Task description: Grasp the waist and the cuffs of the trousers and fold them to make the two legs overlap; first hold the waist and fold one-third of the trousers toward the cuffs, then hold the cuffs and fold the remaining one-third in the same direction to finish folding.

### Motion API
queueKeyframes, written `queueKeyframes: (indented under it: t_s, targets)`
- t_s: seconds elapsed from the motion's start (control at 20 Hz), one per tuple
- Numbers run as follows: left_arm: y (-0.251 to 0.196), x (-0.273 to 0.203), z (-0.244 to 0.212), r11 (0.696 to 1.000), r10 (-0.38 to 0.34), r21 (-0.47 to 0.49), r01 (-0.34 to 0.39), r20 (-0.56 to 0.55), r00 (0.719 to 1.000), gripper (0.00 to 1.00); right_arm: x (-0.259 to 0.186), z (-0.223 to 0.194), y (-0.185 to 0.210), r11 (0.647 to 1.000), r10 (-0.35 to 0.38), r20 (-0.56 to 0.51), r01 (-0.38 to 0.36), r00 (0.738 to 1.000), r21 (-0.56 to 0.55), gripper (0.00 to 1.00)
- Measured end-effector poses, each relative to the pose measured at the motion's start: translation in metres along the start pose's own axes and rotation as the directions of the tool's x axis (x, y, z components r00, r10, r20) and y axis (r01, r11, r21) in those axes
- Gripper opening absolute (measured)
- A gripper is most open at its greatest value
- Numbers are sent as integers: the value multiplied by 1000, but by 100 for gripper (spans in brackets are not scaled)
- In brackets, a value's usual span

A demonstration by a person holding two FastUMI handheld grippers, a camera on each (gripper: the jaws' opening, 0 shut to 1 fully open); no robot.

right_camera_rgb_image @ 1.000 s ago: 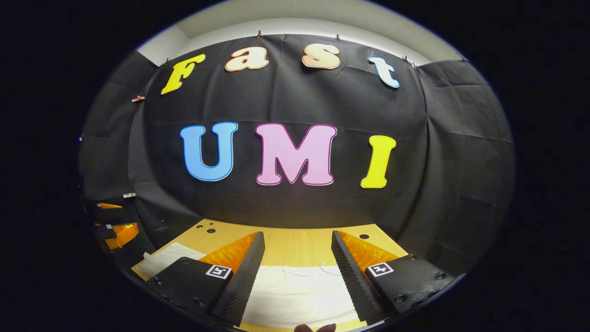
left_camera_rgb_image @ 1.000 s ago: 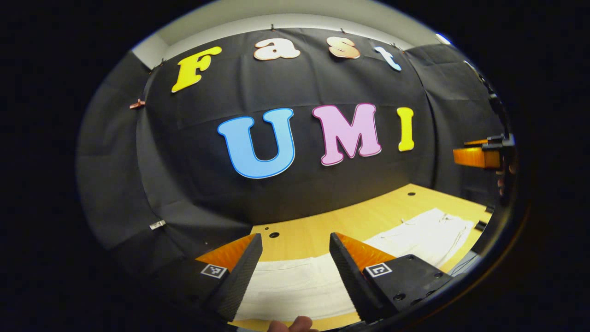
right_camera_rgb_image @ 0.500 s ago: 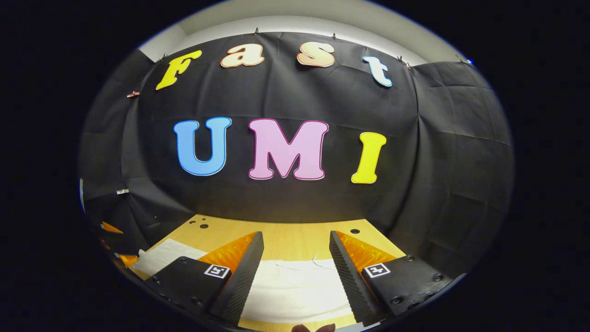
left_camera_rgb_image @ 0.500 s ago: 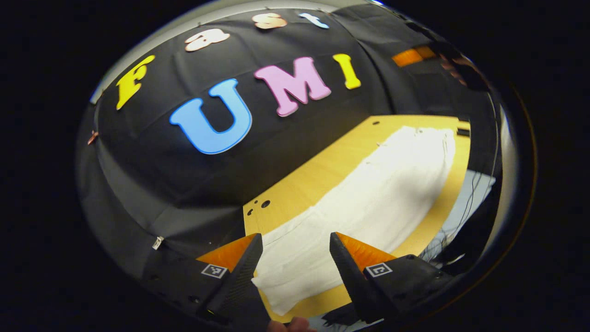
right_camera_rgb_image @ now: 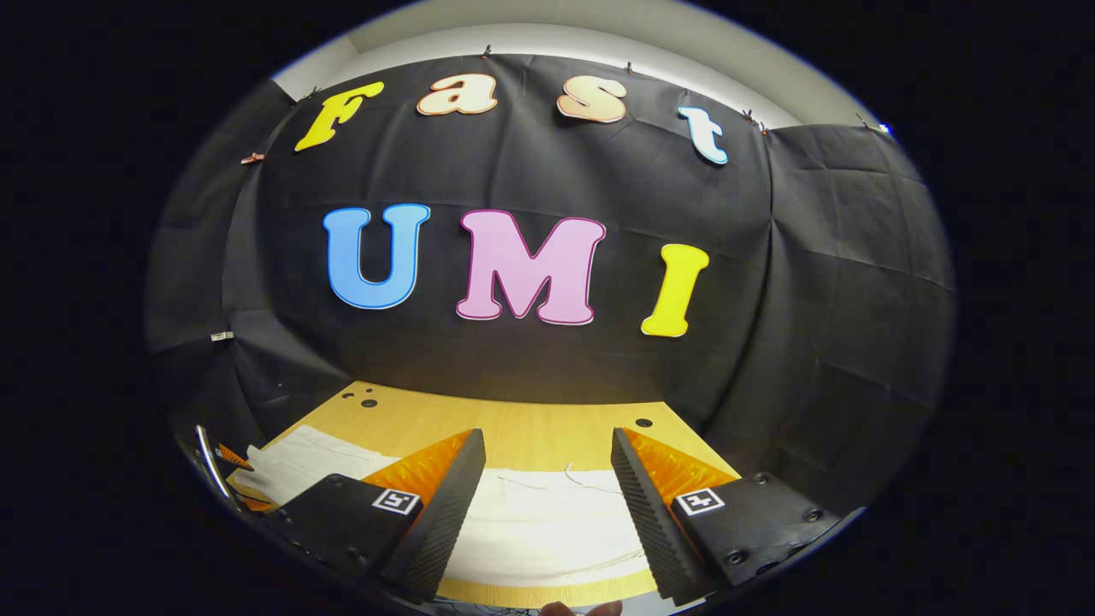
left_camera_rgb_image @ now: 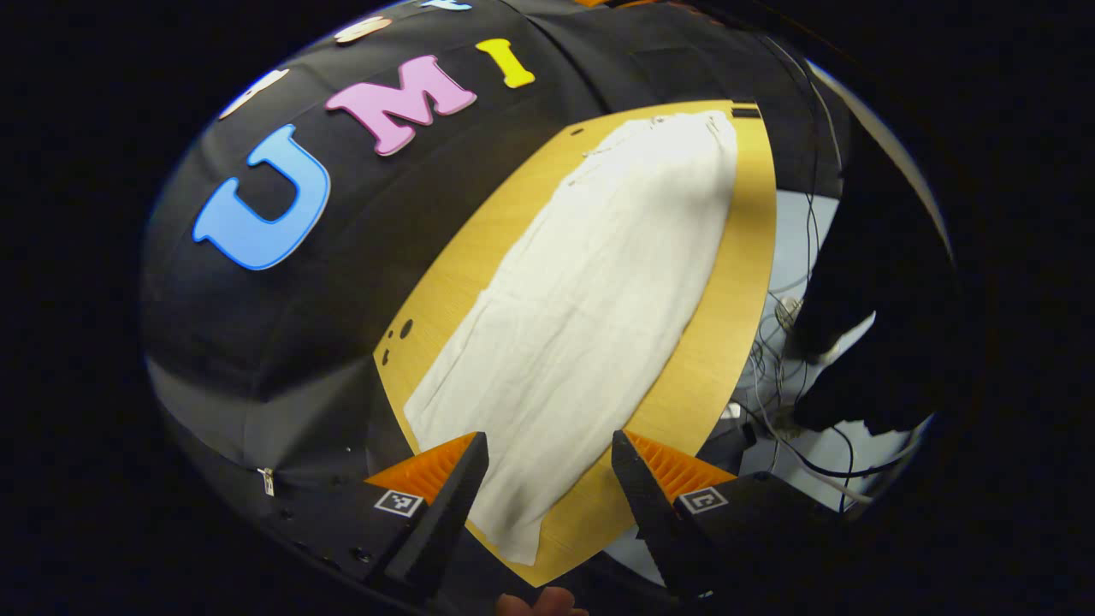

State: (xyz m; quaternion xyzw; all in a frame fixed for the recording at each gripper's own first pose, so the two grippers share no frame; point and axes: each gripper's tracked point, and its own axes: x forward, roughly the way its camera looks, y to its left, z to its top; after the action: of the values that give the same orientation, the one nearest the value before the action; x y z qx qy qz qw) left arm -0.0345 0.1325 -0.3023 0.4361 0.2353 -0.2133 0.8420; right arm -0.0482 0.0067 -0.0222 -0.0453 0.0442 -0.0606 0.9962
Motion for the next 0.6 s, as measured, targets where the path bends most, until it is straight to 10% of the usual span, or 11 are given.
queueKeyframes:
  t_s: [0.6]
  targets:
    - [4,62,-31,948,10,318,22,-99,995,90,-7,-1,-10,999,-7,-14,6,1000,-38,92]
